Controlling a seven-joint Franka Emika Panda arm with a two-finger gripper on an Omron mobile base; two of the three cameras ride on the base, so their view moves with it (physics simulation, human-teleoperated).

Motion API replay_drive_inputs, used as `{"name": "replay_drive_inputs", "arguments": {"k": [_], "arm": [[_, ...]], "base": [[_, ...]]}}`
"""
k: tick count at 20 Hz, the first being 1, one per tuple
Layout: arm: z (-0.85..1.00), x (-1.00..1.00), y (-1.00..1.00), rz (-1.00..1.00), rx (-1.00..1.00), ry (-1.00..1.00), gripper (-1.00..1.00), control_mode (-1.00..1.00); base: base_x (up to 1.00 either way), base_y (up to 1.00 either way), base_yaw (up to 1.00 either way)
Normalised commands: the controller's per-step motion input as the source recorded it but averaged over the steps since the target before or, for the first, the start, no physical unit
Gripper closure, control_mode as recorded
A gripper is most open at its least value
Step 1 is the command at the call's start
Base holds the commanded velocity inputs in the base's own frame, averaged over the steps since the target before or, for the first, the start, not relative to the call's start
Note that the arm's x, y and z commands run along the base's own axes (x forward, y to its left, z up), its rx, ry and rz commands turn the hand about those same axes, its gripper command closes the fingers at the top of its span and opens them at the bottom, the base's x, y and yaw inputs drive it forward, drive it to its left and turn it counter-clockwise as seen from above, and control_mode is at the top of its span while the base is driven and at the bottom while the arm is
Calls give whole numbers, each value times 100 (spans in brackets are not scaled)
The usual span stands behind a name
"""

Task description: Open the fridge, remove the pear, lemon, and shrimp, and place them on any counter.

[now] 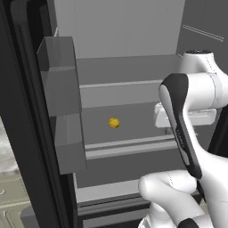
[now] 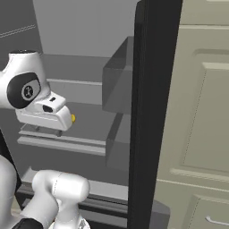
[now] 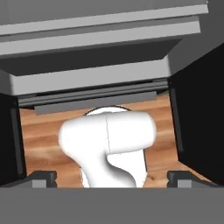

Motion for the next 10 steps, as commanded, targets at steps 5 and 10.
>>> {"name": "replay_drive_inputs", "arguments": {"k": [5,10], "arm": [[-58,2,19,24,0,-17,-100,-100],[-41,16,15,16,3,-24,-100,-100]], "base": [[0,0,0],[0,0,0]]}}
